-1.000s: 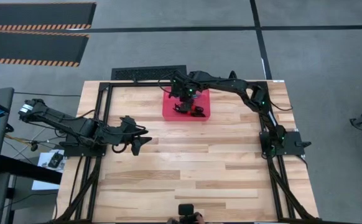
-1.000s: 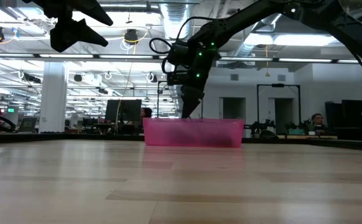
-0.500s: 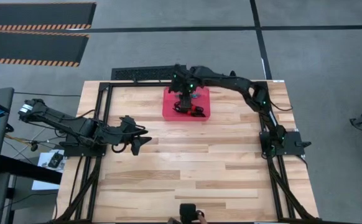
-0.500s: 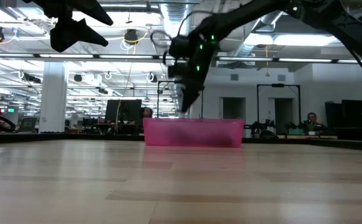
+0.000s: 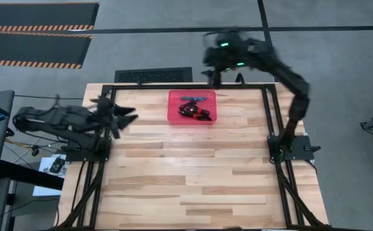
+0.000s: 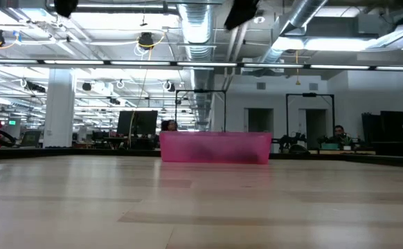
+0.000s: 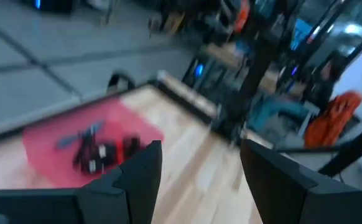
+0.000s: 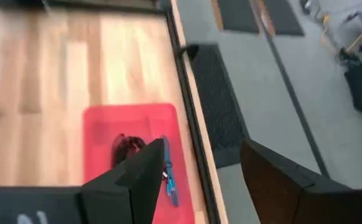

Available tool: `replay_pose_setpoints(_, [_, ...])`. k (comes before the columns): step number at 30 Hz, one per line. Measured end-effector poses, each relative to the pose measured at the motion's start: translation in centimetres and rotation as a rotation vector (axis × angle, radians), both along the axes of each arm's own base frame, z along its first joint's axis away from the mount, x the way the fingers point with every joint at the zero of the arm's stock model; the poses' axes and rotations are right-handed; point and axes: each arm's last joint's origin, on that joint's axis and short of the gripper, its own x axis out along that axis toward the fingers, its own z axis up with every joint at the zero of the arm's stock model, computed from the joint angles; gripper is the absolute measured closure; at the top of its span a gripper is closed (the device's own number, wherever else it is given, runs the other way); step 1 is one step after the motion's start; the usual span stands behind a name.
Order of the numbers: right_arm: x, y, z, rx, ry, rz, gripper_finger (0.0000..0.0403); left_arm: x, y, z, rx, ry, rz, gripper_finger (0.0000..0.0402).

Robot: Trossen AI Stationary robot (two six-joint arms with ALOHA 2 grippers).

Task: Pick and place USB-C Cables
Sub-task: Return to Home Position

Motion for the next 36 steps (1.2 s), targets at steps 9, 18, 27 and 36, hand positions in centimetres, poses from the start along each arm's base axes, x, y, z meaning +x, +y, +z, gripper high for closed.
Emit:
replay_pose_setpoints(9, [-11.2,5.6,6.5,0.130,-0.232,-0.050,0.0170,-5.3,1.2,3.1,0.156,-0.156,0.012,0.0196])
replay_pose_setpoints(18, [-20.8,10.5,7.7,0.132,-0.225,-0.194,0.0170,-8.3,1.9,2.4,0.265,-0.112,0.006,0.0196])
replay_pose_setpoints(27, [-26.2,14.1,5.9,0.148,-0.433,-0.070,0.0170,-10.3,2.2,1.5,0.226,-0.112,-0.035,0.0196])
replay_pose_setpoints(36, [-25.8,14.4,-3.4,0.190,-0.763,0.048,0.0170,-11.9,2.5,-0.4,0.197,-0.200,-0.051,0.0196])
